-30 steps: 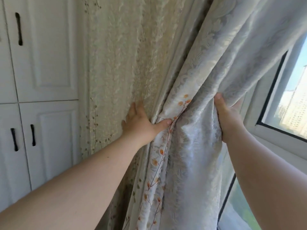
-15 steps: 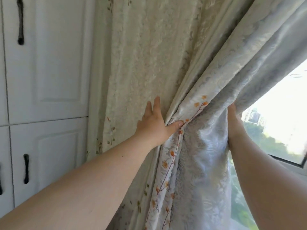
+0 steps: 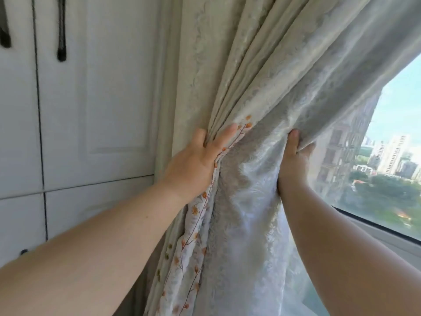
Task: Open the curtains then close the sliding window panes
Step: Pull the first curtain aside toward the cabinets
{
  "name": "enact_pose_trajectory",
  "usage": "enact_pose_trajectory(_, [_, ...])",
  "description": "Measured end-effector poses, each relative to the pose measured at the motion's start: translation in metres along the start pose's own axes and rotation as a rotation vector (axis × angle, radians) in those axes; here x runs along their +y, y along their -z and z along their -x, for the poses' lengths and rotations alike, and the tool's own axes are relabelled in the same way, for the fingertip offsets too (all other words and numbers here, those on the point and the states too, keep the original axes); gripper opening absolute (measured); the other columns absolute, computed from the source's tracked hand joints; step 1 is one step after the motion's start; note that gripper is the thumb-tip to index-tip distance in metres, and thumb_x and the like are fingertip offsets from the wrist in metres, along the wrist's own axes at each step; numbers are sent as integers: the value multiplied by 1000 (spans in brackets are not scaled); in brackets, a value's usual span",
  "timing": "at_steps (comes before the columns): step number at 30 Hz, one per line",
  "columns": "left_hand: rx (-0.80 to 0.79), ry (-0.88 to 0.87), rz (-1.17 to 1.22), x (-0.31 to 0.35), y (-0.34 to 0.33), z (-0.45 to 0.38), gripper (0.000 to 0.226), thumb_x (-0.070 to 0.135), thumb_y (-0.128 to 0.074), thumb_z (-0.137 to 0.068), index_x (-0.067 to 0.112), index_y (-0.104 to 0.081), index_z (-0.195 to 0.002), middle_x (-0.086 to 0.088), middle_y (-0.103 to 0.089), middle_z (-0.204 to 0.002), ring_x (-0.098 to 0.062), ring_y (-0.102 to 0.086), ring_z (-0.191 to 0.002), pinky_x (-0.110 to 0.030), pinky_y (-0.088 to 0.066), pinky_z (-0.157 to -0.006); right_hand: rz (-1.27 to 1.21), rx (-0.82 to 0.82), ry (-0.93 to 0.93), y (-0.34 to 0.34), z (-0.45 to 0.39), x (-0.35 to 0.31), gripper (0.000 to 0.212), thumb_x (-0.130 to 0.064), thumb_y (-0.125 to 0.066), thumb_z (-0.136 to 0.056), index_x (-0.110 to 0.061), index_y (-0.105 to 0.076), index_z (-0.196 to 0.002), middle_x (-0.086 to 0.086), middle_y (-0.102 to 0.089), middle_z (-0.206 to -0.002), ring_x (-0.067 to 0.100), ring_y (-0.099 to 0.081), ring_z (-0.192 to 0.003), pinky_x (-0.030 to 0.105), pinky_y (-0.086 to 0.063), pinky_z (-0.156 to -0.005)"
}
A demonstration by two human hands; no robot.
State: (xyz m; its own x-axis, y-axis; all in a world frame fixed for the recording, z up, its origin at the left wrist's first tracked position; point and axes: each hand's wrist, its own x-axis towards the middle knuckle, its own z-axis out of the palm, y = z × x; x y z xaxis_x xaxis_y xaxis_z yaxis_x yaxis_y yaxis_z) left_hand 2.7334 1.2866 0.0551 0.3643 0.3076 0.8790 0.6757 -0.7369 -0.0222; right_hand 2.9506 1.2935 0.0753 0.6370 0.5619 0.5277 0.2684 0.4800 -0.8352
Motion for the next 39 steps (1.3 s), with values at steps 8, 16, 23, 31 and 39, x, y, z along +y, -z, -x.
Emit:
enact_pose_trajectory(8, [-173,421,-388,-124,-4,6,94,-2,-40,-80,54,14,-134,-15,-35,-114,-27,-45,-68,-34,-43,-57,210,-369,21,-175,-34,45,62,-60,-27,-92,-20,-33,-139,10,-52,-132,30,-53,-109,35,-40,-88])
enact_pose_trajectory(16, [-354,847,-591,-187,-8,20,63,15,-33,-91,36,-5,-142,-20,-25,-138,-37,-51,-96,-42,-45,-83,793,-673,-31,-289,-23,58,71,-62,-13,-92,-16,-28,-144,13,-27,-140,38,-41,-119,61,-36,-93])
enact_pose_trajectory(23, [-314,856,-554,-173,-27,18,40,19,-37,-91,19,-34,-131,-17,-29,-127,-38,-49,-94,-44,-40,-87,664,-647,39,-273,-15,82,70,-63,-13,-91,-16,-33,-140,14,-38,-136,31,-43,-120,46,-38,-88])
enact_pose_trajectory(31, [-201,872,-216,-150,-44,31,47,20,-48,-78,28,-39,-123,-1,-23,-103,-20,-40,-68,-33,-39,-72,329,-764,-130,-200,17,97,74,-57,-47,-86,-32,-13,-147,8,-50,-131,33,-53,-104,39,-46,-80])
enact_pose_trajectory(39, [-187,715,192,-110,-28,80,77,58,-47,-62,39,-29,-135,-2,-6,-150,-28,-15,-135,-38,-18,-108,268,-519,-279,-123,87,87,79,-55,-60,-79,-36,-19,-143,-2,-57,-110,11,-55,-80,25,-41,-55])
